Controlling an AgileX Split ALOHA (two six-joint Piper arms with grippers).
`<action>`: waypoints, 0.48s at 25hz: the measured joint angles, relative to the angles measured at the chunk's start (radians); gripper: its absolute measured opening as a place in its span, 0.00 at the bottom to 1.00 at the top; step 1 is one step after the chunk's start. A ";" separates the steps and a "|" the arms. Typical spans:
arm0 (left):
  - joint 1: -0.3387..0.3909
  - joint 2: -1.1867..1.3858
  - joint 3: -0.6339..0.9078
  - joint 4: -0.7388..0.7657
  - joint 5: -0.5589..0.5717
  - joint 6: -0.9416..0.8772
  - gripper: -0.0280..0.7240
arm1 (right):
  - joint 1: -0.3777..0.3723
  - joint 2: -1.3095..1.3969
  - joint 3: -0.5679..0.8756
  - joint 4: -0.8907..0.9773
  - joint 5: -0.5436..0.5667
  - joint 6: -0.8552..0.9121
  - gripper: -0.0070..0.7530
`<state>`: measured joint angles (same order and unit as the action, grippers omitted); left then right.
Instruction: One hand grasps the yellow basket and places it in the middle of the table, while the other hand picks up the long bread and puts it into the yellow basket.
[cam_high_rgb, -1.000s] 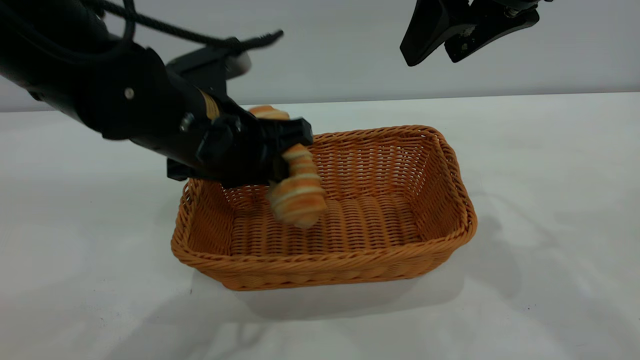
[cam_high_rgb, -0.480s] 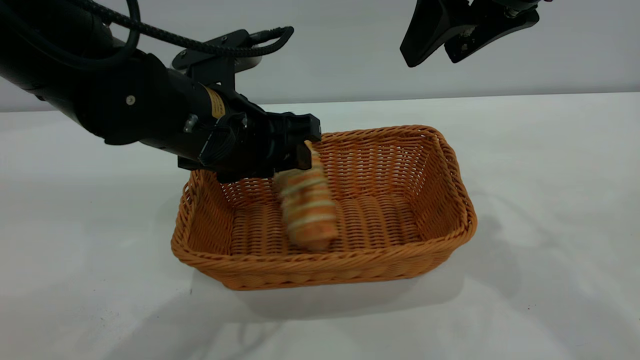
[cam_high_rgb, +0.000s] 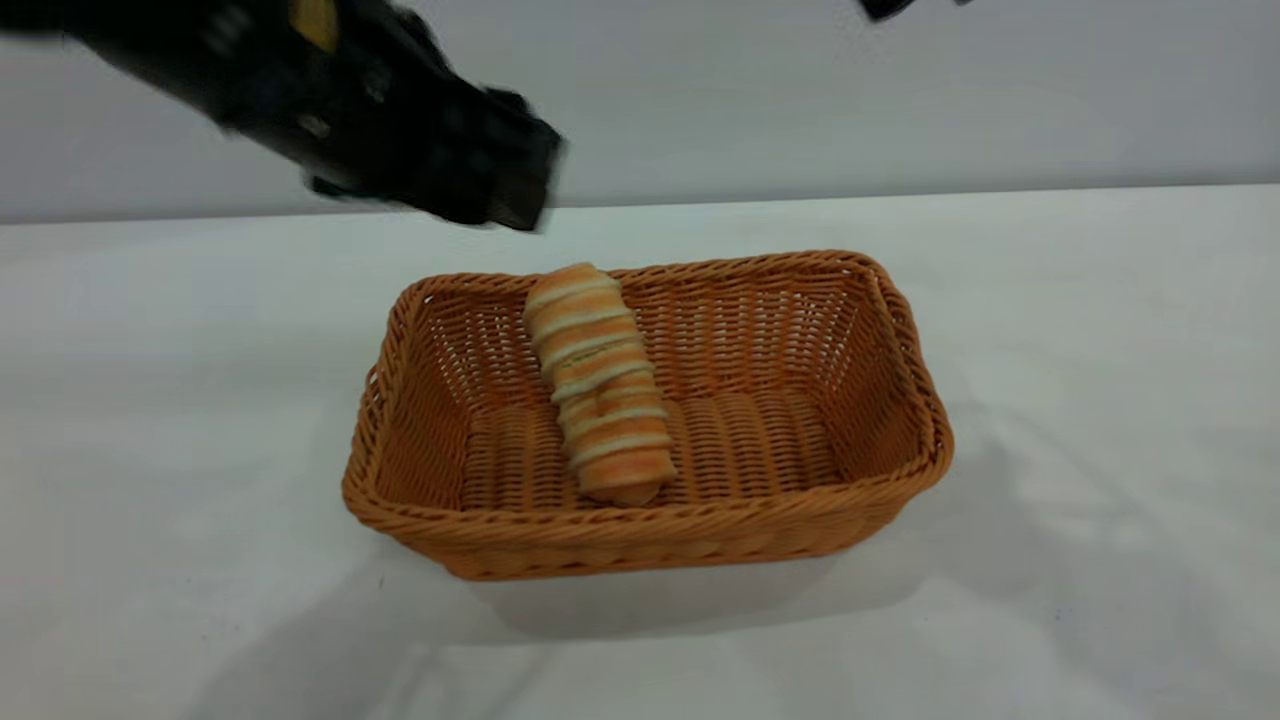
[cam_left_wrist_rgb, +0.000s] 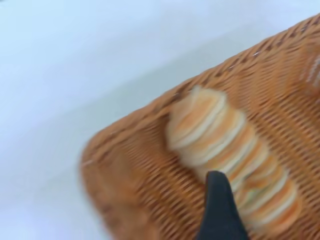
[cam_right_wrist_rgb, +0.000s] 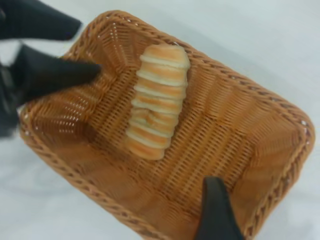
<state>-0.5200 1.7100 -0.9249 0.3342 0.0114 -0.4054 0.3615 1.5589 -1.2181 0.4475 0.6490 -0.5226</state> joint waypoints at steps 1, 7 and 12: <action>0.005 -0.026 0.000 0.000 0.061 0.020 0.74 | 0.000 -0.019 0.000 -0.009 0.017 0.001 0.75; 0.040 -0.225 0.000 -0.002 0.391 0.112 0.73 | 0.000 -0.125 0.000 -0.049 0.163 0.009 0.75; 0.041 -0.432 0.000 -0.008 0.576 0.170 0.73 | 0.000 -0.213 0.000 -0.072 0.268 0.035 0.75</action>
<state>-0.4795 1.2780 -0.9249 0.3261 0.5878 -0.2355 0.3615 1.3455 -1.2181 0.3754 0.9167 -0.4873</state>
